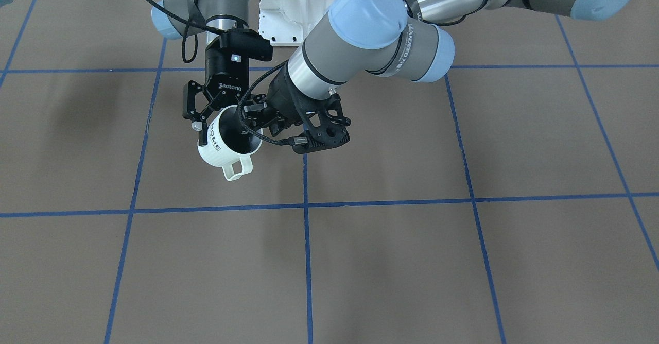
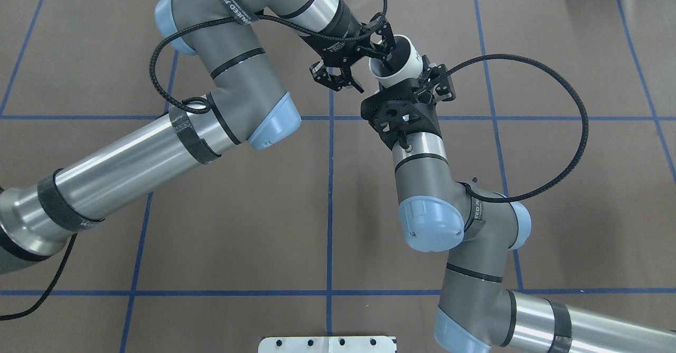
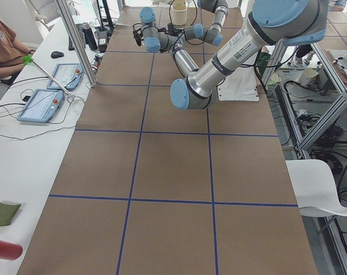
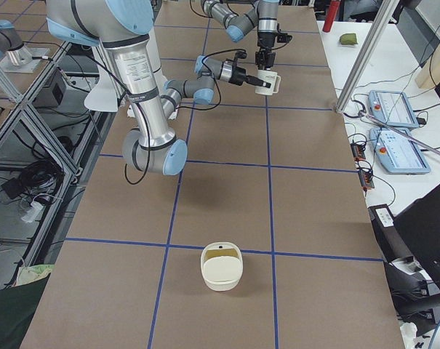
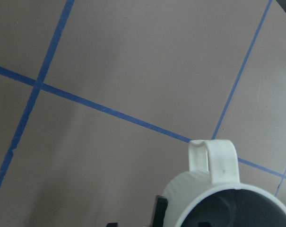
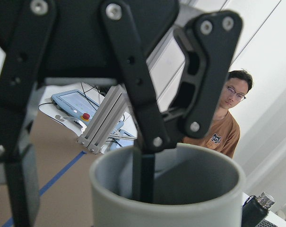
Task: Left arm hands cup to right arm to dump lemon
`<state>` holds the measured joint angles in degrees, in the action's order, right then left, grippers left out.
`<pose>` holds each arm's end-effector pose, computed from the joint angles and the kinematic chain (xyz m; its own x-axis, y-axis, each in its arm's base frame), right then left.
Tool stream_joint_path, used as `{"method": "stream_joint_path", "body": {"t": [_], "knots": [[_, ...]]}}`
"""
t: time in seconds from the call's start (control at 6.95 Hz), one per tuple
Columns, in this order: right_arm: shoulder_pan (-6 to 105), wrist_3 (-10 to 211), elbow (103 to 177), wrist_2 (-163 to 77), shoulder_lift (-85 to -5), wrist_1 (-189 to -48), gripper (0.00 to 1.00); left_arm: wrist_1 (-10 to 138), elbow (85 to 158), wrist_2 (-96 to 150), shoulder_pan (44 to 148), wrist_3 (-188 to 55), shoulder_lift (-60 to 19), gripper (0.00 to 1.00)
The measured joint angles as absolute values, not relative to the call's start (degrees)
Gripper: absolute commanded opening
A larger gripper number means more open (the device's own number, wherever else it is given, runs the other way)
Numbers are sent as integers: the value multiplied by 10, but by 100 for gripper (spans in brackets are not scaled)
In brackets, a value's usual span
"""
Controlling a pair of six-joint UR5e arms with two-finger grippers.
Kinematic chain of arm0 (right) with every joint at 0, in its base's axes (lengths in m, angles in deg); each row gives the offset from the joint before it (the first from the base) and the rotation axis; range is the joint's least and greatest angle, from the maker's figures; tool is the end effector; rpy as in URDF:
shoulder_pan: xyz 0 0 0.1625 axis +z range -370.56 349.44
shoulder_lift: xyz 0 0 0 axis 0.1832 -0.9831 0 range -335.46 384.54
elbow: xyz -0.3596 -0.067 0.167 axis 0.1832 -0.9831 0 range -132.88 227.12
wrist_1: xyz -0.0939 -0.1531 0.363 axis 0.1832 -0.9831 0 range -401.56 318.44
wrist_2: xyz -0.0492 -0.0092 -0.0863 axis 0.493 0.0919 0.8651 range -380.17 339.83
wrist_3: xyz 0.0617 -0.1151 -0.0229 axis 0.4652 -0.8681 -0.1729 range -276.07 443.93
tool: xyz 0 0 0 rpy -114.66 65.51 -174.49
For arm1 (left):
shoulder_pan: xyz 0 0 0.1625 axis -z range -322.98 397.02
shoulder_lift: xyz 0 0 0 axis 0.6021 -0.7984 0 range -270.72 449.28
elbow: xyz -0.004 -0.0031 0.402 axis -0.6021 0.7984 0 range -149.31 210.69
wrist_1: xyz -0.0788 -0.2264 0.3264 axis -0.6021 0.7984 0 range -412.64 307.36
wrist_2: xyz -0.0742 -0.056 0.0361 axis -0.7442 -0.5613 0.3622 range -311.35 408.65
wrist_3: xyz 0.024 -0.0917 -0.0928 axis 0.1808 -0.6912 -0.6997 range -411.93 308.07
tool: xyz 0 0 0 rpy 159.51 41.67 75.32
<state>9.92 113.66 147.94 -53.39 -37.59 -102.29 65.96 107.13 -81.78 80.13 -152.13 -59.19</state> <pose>-0.4684 -0.4356 0.2137 0.9716 -0.1450 0.1870 -0.1499 0.2340 0.9606 0.5068 -0.5394 0.0358 0.1921 -0.3646 -0.9111 0.1019 0.9308 -0.3510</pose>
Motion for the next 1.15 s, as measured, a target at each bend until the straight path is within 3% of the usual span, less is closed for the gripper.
{"method": "stream_joint_path", "body": {"t": [0.43, 1.15], "knots": [[99, 1137, 1479, -534, -376, -1023, 16, 660, 1070, -818, 801, -1521, -593, 36], [99, 1138, 1479, -533, -375, -1023, 16, 660, 1070, -819, 801, -1520, -594, 33]]}}
